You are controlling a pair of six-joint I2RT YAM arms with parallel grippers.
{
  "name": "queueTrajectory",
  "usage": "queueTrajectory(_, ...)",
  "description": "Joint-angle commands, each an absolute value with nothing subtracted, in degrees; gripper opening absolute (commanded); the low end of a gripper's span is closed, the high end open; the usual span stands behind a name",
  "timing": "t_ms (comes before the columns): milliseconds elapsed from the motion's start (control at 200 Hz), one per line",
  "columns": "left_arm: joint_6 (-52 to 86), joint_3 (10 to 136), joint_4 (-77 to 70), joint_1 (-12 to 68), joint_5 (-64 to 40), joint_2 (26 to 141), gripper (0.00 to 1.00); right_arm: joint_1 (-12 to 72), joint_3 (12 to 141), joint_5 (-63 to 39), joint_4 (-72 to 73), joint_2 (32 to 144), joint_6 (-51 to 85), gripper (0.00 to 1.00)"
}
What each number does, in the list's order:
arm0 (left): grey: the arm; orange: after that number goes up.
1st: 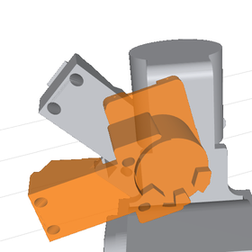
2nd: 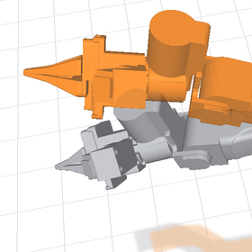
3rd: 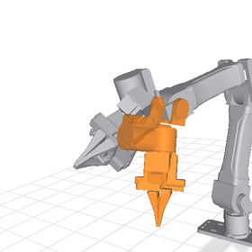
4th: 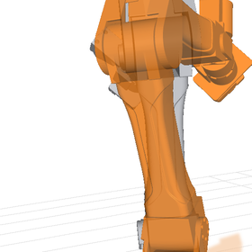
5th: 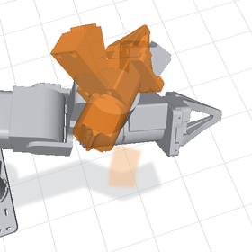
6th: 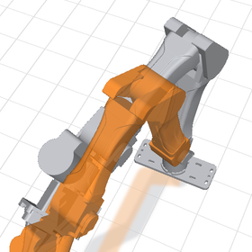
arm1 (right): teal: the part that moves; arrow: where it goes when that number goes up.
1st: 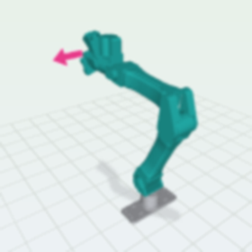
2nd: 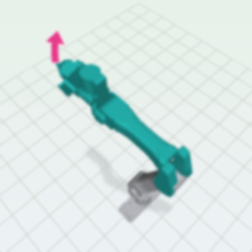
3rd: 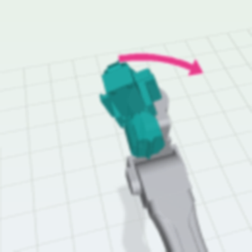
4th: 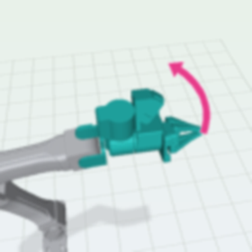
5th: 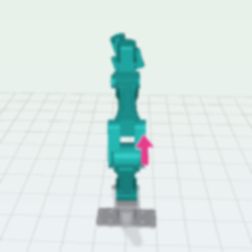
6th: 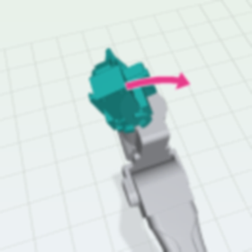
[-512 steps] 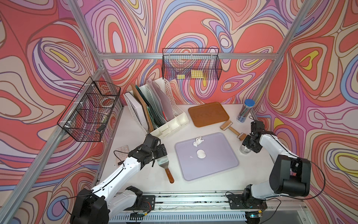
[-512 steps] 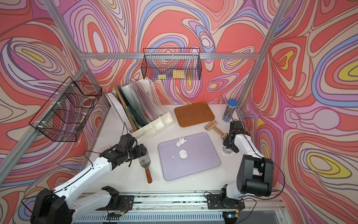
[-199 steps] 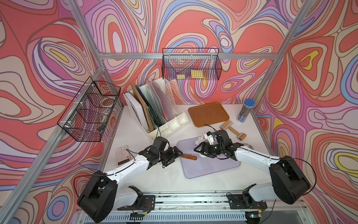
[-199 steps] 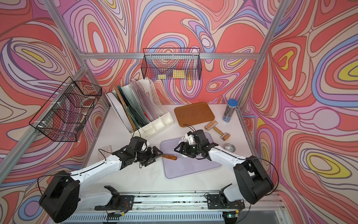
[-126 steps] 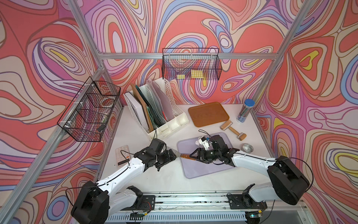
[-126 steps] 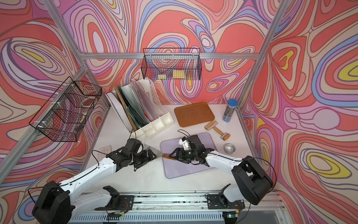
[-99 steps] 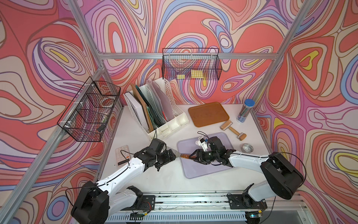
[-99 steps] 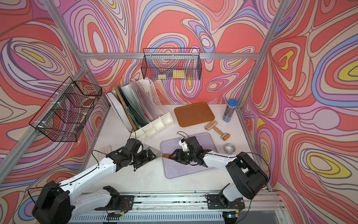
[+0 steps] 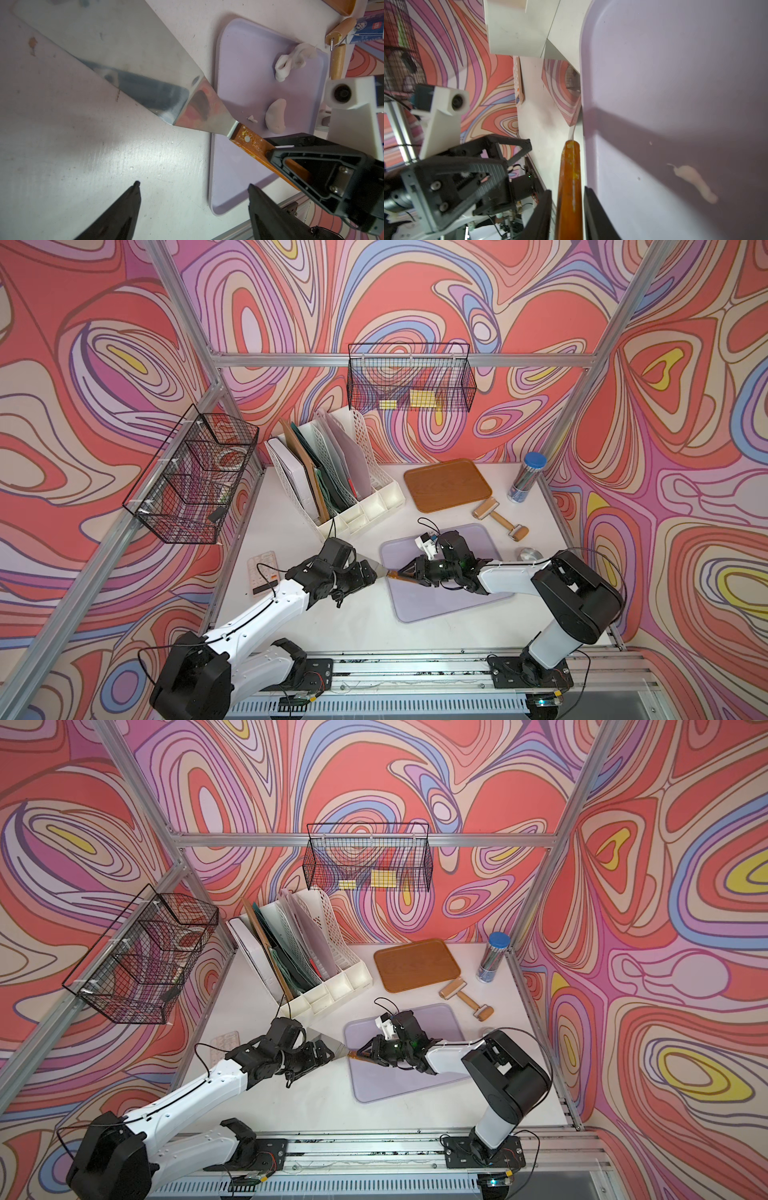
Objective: Roll out the dumpling wrappers from the dough
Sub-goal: Pick up the spatula from the center of the board.
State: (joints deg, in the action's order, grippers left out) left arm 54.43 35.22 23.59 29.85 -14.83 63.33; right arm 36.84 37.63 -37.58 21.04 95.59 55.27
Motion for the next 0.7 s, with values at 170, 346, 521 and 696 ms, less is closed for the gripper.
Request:
queueTrajectory(170, 51.4, 37.1, 27.7, 29.5, -12.0, 60.5, 0.87, 36.1, 41.9, -40.7, 7.2, 89.5, 46.8, 0.0)
queueTrajectory(346, 45.4, 43.7, 33.6, 29.4, -9.0, 60.5, 0.87, 25.0, 47.1, -42.3, -23.2, 75.8, 32.2, 0.0)
queueTrajectory(521, 40.2, 47.9, 32.9, 29.7, -12.7, 67.2, 0.83, 5.0, 54.6, -46.7, -51.9, 69.6, 16.7, 0.0)
queueTrajectory(696, 37.5, 53.8, 31.2, 32.4, -14.5, 81.9, 0.81, -4.9, 58.0, -40.7, -62.1, 64.6, 18.8, 0.0)
